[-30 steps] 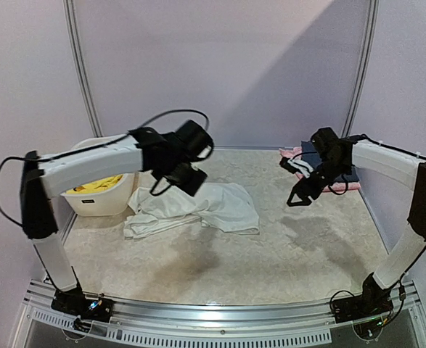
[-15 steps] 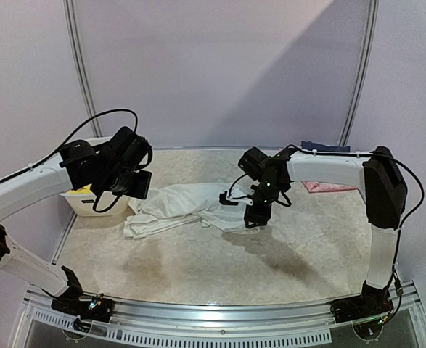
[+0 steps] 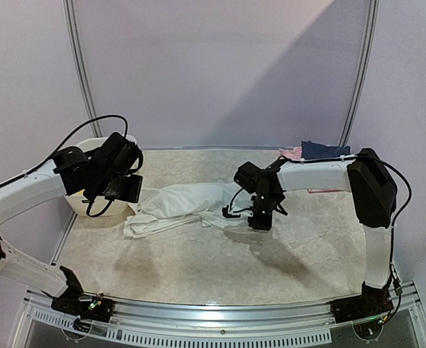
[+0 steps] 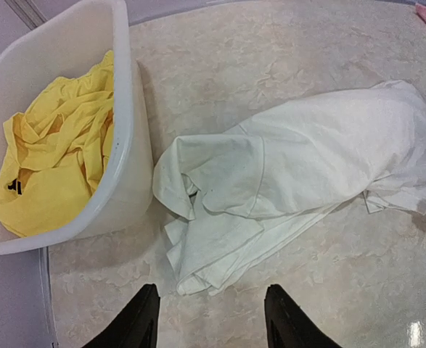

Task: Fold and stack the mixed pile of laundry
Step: Move the crumpled T-shirt to the center of the board.

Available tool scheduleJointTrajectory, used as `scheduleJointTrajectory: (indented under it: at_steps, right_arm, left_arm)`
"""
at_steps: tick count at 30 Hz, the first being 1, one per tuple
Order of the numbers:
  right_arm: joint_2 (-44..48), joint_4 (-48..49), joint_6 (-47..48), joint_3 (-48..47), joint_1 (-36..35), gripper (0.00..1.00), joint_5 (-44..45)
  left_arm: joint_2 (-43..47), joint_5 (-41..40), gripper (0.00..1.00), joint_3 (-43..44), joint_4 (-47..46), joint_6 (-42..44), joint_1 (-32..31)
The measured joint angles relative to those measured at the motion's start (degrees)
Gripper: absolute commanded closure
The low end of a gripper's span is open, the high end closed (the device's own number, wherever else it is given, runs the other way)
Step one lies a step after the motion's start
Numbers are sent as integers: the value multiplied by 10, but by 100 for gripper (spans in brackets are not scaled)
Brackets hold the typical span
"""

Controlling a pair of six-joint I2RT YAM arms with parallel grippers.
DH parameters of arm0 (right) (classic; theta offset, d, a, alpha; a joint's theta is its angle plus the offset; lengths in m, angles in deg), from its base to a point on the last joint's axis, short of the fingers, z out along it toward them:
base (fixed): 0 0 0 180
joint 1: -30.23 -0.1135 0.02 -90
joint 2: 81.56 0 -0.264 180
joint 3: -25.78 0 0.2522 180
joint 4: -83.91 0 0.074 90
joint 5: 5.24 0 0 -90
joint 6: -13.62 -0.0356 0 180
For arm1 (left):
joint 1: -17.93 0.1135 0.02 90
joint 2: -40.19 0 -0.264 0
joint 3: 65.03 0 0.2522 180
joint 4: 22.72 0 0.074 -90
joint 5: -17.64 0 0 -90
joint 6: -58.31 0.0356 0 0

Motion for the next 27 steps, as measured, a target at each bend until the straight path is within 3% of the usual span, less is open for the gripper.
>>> scheduleJointTrajectory:
  at_steps: [3, 7, 11, 15, 20, 27]
  right_arm:
    - [27, 12, -10, 54, 4, 100, -3]
    - [129, 3, -21, 162, 44, 99, -23]
    - [210, -13, -17, 235, 145, 73, -31]
    - [222, -35, -9, 245, 228, 50, -17]
    - [222, -92, -14, 140, 194, 47, -51]
    - [166, -85, -14, -98, 55, 50, -75]
  left_arm:
    - [-2, 3, 49, -5, -6, 2, 0]
    - [-3, 5, 49, -14, -11, 3, 1]
    - [-2, 7, 49, -27, -19, 4, 1]
    - [-3, 17, 50, -44, -26, 3, 2]
    - [-2, 33, 50, -67, -36, -4, 2]
    - [23, 66, 51, -100, -42, -33, 3]
